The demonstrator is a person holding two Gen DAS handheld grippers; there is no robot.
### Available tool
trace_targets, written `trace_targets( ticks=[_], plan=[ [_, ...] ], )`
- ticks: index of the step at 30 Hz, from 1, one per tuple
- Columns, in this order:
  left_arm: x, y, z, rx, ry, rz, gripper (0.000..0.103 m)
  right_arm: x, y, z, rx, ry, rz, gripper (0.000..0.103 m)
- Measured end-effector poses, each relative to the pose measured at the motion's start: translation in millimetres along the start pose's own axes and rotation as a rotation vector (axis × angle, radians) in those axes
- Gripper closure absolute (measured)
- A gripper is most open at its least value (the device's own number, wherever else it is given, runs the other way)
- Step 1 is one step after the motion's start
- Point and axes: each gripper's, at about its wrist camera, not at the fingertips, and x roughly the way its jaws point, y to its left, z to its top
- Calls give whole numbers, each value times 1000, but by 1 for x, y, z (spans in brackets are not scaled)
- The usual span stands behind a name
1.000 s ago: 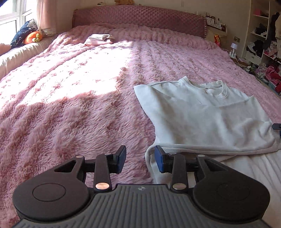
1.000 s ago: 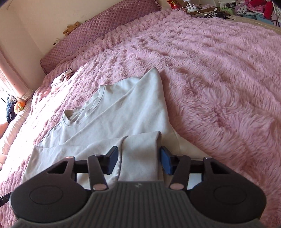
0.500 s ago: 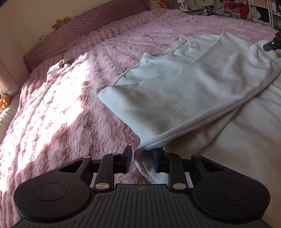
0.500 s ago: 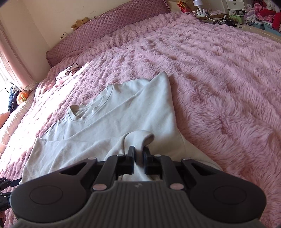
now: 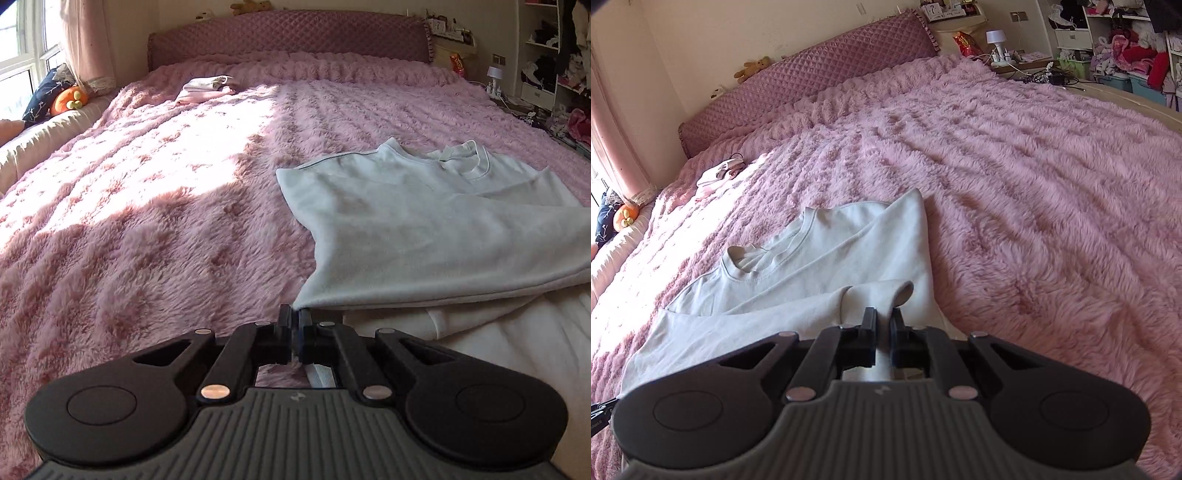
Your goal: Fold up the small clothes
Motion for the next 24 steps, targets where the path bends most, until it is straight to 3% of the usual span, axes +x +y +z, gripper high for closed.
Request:
trace_targets(
  ticks=[3, 5, 9, 14, 21, 22, 23, 24],
  plan=[
    [0, 3, -7, -22, 11, 6, 103, 21, -14, -20, 33, 77, -29, 101],
    [-7, 5, -7, -18, 2, 9, 103, 22, -19, -25, 63, 71, -27, 100],
    [-34, 10, 0, -13, -68, 37, 102, 5, -27, -25, 150, 38, -3, 65],
    [-58, 4, 23, -88, -172, -87, 100, -25, -36, -34, 218, 34, 68, 63],
    [-26, -26, 36, -156, -144, -205, 94, -10, -32, -49, 247, 137, 119, 63],
    [-21, -28, 36, -170, -131, -209, 94, -7, -32, -48, 249, 148, 126, 85],
    [-18, -30, 33, -193, -120, -213, 94, -6, -30, -47, 237, 150, 125, 100],
    [-15, -31, 31, -205, -110, -216, 94, -7, -29, -46, 229, 149, 121, 100]
  ],
)
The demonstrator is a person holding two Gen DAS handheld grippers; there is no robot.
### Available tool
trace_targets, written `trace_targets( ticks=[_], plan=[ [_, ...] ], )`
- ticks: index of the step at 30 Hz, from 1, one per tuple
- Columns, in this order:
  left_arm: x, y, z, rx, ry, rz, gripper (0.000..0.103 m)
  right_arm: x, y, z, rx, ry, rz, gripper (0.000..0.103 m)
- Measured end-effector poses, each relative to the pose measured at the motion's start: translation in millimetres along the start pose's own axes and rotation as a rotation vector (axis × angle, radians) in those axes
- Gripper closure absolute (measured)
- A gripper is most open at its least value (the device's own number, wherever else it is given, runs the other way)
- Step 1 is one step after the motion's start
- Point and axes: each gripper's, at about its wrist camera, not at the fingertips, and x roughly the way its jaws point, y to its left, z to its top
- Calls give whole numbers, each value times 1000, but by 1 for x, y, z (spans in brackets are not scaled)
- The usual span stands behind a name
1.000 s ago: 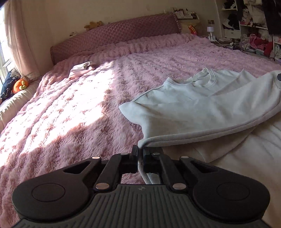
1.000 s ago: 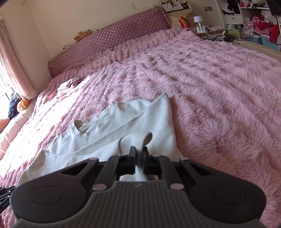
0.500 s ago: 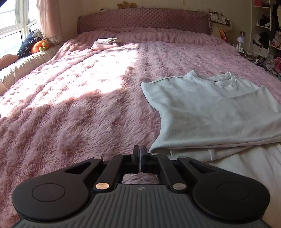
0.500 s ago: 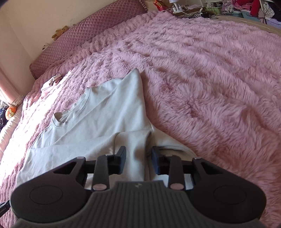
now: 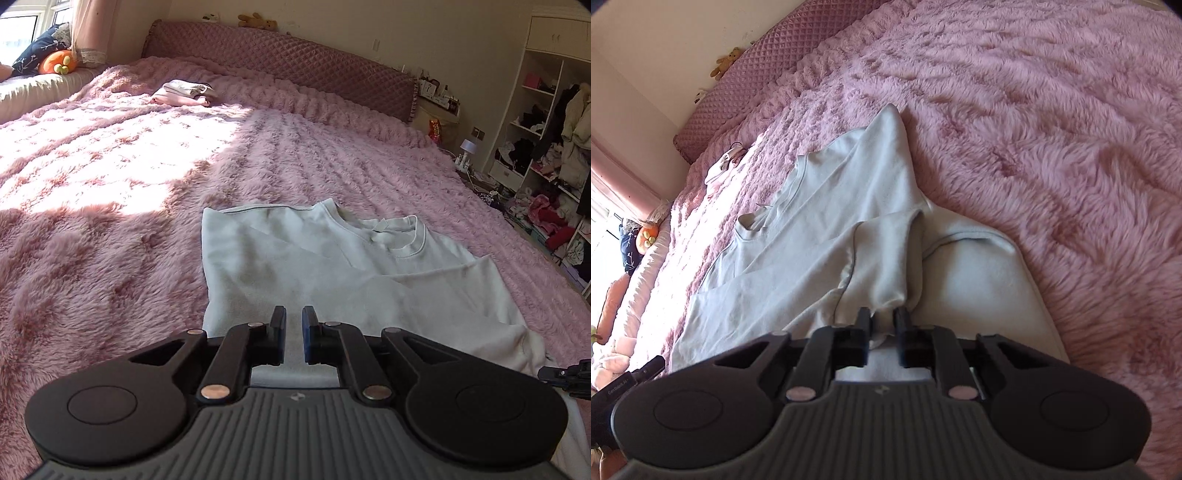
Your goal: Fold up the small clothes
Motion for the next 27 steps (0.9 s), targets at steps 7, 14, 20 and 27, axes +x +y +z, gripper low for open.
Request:
trace_targets(
  ticks=[7, 14, 20, 27],
  plan=[
    [15, 11, -22, -70, 82, 55, 92, -16, -3, 8, -73, -33, -32, 100],
    [16, 21, -31, -125, 122, 57, 89, 0, -20, -4, -26, 4, -59, 99],
    [0, 8, -14, -92, 24, 12, 78, -24, -4, -2, -63, -49, -47, 77],
    [33, 22, 1, -156, 31, 83, 68, -33, 16, -5, -139, -69, 19, 69]
  ],
)
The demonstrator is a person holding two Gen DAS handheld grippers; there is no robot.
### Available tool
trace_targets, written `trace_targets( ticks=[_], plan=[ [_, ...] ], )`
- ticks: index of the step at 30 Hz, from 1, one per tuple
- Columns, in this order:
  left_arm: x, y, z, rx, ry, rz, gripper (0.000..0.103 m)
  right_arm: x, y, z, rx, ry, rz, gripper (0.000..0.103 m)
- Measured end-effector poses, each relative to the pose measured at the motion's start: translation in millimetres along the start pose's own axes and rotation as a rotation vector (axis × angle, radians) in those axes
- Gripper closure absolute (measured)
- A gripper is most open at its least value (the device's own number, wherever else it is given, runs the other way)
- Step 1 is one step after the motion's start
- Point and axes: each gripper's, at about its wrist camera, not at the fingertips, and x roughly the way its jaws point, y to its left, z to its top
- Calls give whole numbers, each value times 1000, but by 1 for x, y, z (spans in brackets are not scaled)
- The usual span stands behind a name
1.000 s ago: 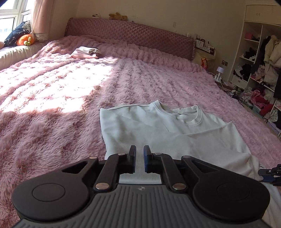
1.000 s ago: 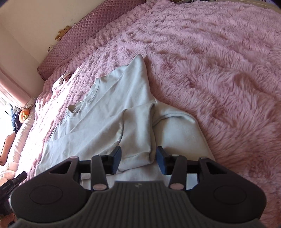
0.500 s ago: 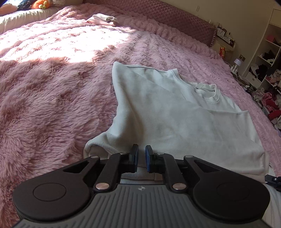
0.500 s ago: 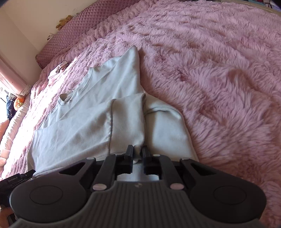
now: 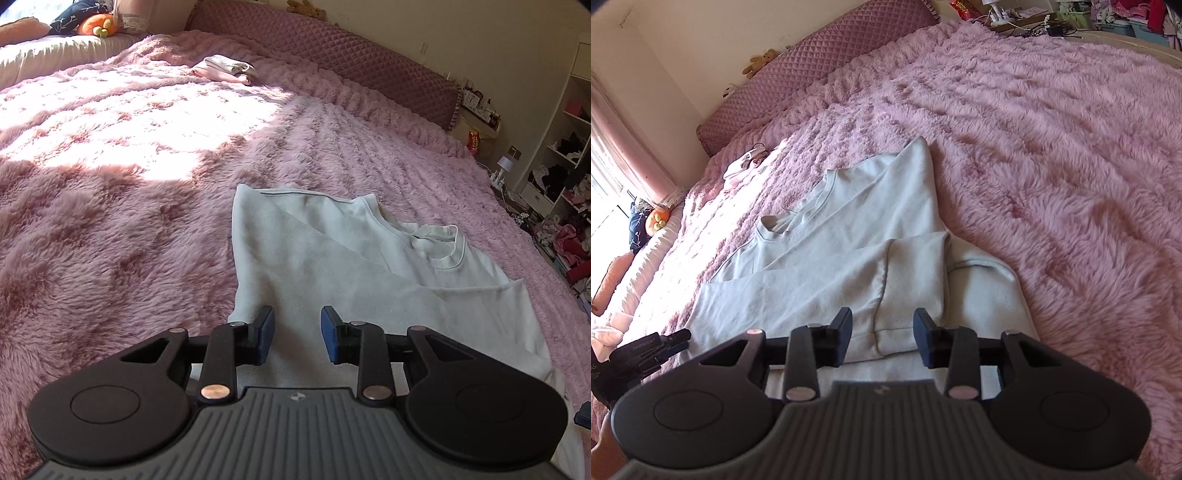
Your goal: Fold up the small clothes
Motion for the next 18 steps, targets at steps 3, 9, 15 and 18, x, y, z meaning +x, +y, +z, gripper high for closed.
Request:
trace_targets(
  ticks=[3, 9, 15, 18],
  plan=[
    [19, 14, -6, -43, 65, 14, 72, 11, 3, -3, -18, 31, -15, 69],
    [6, 14, -8, -47, 37, -14, 72, 29, -8, -12, -1, 94, -61, 71],
    [-50, 13, -7, -93, -17, -84, 60, -3, -5, -10, 10, 57, -20, 68],
    [-80, 5, -15, -51, -6, -108, 48, -28, -3, -13, -24, 52, 0, 65]
  ],
)
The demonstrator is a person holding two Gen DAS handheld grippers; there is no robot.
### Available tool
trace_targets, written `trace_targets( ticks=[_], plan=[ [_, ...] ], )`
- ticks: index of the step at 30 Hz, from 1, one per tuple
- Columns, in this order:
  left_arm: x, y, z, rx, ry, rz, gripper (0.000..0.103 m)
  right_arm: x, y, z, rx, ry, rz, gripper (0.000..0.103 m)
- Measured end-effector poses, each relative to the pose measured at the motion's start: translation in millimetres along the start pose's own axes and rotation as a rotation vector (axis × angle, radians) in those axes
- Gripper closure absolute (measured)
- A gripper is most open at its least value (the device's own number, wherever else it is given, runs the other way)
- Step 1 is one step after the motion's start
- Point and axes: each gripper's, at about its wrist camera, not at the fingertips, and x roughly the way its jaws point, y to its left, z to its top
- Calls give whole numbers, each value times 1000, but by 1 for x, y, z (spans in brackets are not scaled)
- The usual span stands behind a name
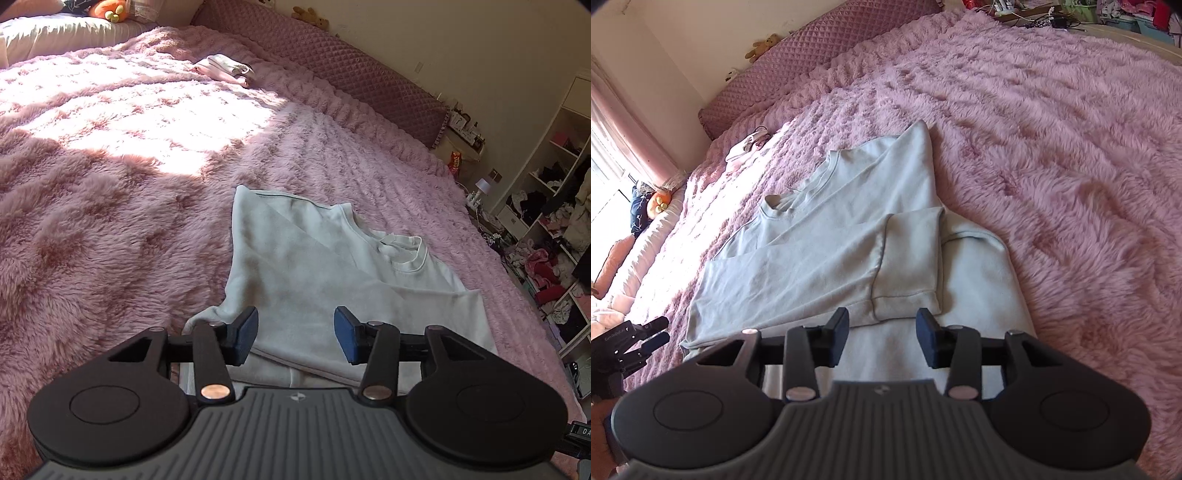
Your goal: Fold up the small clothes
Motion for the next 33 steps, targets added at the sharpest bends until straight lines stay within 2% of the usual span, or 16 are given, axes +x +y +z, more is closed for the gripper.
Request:
trace_targets(
  ticks=[3, 5, 7, 11, 14, 17, 19, 25, 27, 33],
  plan=[
    [-29, -9, -13, 26, 39, -38, 41, -30, 0, -5, -26, -2, 19, 61],
    [-48, -12, -24, 23, 64, -64, 27, -52, -3, -9, -31, -10, 39, 55],
    [-69, -14, -38, 16, 91, -99, 21, -77, -8, -16, -63, -14, 46, 48],
    [-105, -7, -66, 16, 158, -134, 16, -116, -26, -35, -144, 63, 59, 48],
    [-121, 12, -89, -19, 219, -129, 16, -135, -46, -56, -189, 141, 54, 49],
    [-129, 40, -106, -119, 258, -143, 16, -144, -71, -77, -170, 192, 35, 51],
    [-133, 59, -115, -211, 257, -192, 16, -147, -84, -87, -124, 220, 46, 57],
    [-129, 93, -130, -357, 266, -234, 16, -142, -98, -105, -64, 254, 86, 58],
    [-124, 96, -133, -379, 285, -247, 16, -138, -99, -108, -56, 266, 100, 58],
    [-112, 93, -142, -360, 350, -214, 16, -125, -106, -111, 12, 300, 131, 58]
  ],
)
